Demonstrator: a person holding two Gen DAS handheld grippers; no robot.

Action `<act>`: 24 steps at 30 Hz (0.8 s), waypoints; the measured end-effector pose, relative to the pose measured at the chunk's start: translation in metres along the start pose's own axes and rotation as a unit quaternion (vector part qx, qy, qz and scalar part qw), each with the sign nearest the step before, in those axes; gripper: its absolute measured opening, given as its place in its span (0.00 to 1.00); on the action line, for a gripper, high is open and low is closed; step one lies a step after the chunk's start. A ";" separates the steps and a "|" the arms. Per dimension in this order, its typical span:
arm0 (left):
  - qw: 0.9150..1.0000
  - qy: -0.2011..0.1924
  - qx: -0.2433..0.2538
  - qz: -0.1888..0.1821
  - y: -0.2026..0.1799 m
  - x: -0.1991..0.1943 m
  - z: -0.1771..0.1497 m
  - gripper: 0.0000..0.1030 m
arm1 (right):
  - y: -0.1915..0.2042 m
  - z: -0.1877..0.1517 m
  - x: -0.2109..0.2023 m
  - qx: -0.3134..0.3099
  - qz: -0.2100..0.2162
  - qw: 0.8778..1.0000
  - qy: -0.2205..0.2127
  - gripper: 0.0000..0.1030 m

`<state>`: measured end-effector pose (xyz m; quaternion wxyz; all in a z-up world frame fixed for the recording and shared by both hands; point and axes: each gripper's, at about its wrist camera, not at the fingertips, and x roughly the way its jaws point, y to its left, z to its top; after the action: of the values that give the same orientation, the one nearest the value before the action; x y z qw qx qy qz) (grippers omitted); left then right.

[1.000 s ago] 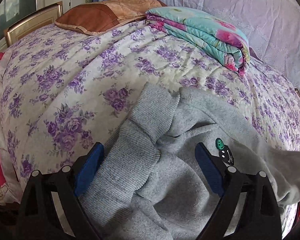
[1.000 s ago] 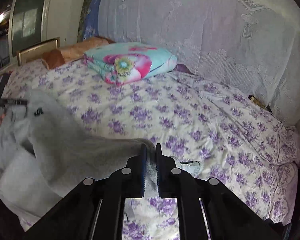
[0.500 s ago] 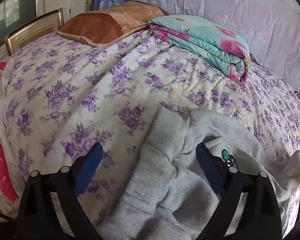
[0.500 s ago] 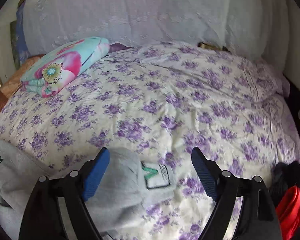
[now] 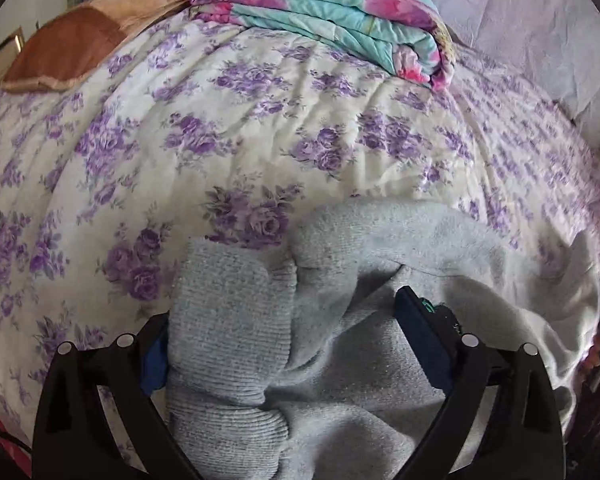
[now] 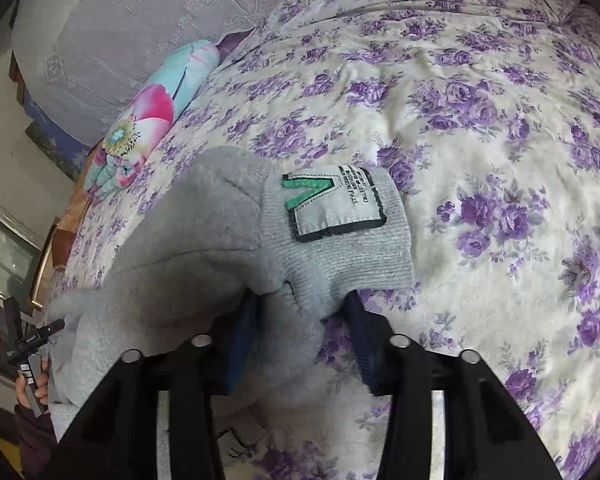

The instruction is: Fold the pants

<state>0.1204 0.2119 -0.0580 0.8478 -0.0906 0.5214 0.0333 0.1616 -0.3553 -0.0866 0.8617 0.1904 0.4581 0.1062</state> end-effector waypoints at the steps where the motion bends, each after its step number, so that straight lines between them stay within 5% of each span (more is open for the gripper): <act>1: 1.000 0.004 0.004 0.020 -0.005 0.002 0.000 0.83 | 0.002 -0.001 -0.005 -0.002 0.000 1.000 -0.012 0.28; 3: 1.000 0.008 -0.019 0.005 -0.006 -0.004 0.000 0.40 | 0.001 -0.001 -0.029 0.000 0.000 0.999 -0.047 0.25; 9: 0.994 -0.107 -0.031 -0.024 -0.024 -0.088 0.021 0.38 | -0.006 0.002 -0.137 -0.012 -0.002 0.987 -0.158 0.23; 15: 0.984 -0.166 -0.056 -0.019 -0.058 -0.108 0.077 0.40 | -0.033 0.032 -0.180 -0.006 -0.027 0.980 -0.196 0.24; 18: 0.988 -0.135 -0.078 0.003 -0.062 -0.065 0.102 0.44 | -0.040 0.046 -0.142 0.013 -0.050 0.985 -0.167 0.28; 20: 0.993 -0.077 -0.082 0.048 -0.057 -0.011 0.111 0.49 | -0.050 0.044 -0.088 0.023 -0.083 0.991 -0.101 0.45; 22: 0.992 -0.003 -0.095 0.078 -0.042 0.041 0.107 0.53 | -0.066 0.029 -0.037 0.036 -0.129 0.991 -0.029 0.46; 24: 0.990 0.030 -0.125 0.053 -0.023 0.060 0.098 0.59 | -0.071 0.012 -0.033 0.040 -0.129 0.990 -0.046 0.48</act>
<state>0.2372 0.2057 -0.0652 0.8109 -0.1689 0.5423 0.1409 0.1544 -0.4343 -0.0862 0.8802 0.1686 0.4423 -0.0326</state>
